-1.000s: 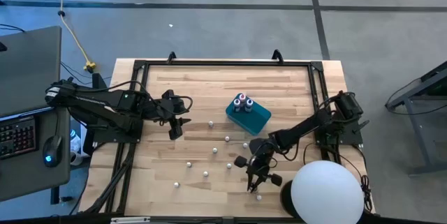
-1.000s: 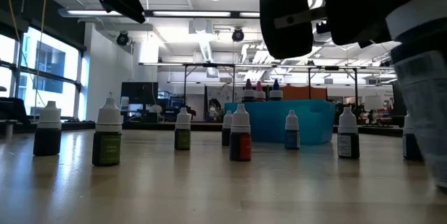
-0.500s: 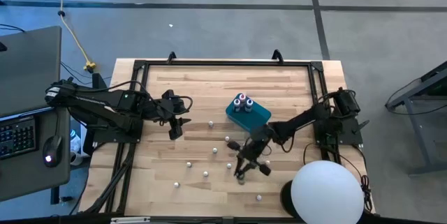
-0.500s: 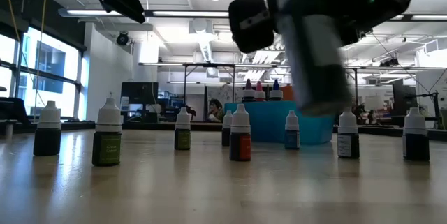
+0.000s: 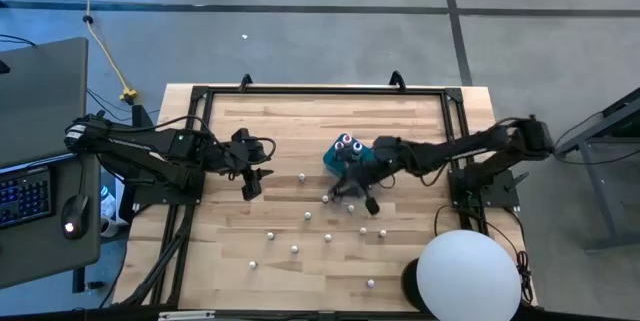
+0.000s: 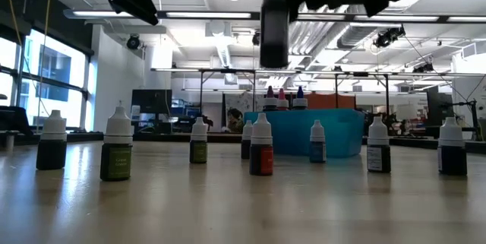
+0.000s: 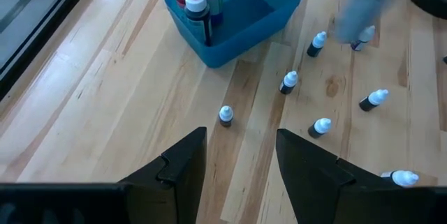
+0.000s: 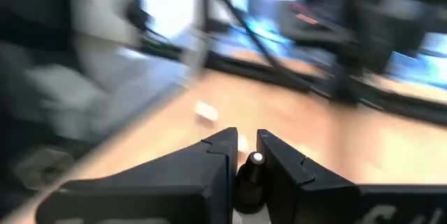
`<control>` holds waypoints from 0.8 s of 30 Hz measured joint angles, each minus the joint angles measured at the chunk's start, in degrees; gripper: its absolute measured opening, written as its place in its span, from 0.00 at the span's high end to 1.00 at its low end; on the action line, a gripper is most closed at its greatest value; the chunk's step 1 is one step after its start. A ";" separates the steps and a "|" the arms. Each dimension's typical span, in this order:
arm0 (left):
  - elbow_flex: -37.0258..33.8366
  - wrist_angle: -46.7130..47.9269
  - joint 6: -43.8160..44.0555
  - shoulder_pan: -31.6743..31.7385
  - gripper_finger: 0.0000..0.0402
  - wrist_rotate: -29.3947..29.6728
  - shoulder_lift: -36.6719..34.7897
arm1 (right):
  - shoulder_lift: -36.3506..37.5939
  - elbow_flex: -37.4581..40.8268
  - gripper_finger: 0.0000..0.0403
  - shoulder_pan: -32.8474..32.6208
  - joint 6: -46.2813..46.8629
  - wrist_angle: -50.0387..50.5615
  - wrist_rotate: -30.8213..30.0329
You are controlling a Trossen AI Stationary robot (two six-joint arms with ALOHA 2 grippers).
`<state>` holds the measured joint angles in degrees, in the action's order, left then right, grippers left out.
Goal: Pick & Place food coloring
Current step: Put the large black food coloring bottle into the blue container
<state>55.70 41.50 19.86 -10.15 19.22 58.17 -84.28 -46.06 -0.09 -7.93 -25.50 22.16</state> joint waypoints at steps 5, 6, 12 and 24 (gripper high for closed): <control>0.00 0.01 -0.02 0.01 0.58 0.02 0.00 | 3.25 0.00 0.91 1.90 -4.72 8.12 -14.88; 0.00 -0.03 -0.02 0.01 0.58 0.02 0.00 | 3.29 0.00 0.91 2.14 -4.96 8.42 -17.68; 0.00 -0.01 -0.02 0.00 0.58 0.00 0.00 | 3.29 0.00 0.89 3.45 -2.94 13.34 -31.17; 0.00 -0.09 -0.02 0.00 0.58 -0.02 0.00 | 2.96 0.00 0.88 3.58 2.17 14.89 -38.46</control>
<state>55.70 41.41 19.84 -10.15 19.20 58.17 -81.32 -46.06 3.49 -5.76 -10.61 -16.30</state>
